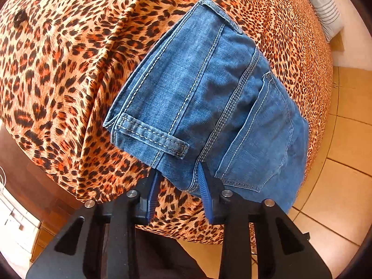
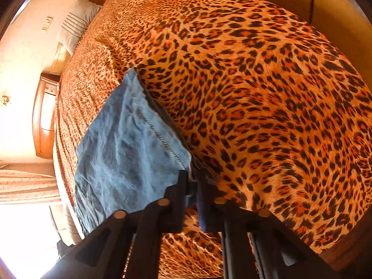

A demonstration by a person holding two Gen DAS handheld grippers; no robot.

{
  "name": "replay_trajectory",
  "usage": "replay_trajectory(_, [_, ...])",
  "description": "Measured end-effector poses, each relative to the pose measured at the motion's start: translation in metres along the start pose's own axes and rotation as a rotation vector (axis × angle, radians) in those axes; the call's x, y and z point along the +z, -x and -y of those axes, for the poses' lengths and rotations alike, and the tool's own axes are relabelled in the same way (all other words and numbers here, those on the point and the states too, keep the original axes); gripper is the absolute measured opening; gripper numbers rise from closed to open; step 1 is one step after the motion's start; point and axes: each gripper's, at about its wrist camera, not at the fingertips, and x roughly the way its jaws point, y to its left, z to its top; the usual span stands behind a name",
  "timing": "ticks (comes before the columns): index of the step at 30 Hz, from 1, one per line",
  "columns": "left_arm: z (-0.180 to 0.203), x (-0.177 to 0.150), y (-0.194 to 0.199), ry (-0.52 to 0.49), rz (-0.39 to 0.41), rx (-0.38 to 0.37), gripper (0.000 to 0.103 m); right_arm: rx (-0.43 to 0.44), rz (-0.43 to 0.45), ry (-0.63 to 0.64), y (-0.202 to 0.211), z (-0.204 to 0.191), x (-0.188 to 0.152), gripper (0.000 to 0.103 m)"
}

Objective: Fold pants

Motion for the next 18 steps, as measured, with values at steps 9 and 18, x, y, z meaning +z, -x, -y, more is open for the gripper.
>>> replay_trajectory(9, [-0.014, -0.006, 0.004, -0.057, -0.023, 0.048, 0.024, -0.132, -0.044, 0.025, -0.006, 0.007, -0.007, 0.013])
replay_trajectory(18, [0.017, 0.037, 0.073, -0.276, 0.156, 0.056, 0.071, -0.039, 0.034, 0.295, 0.008, -0.118, 0.045, 0.046])
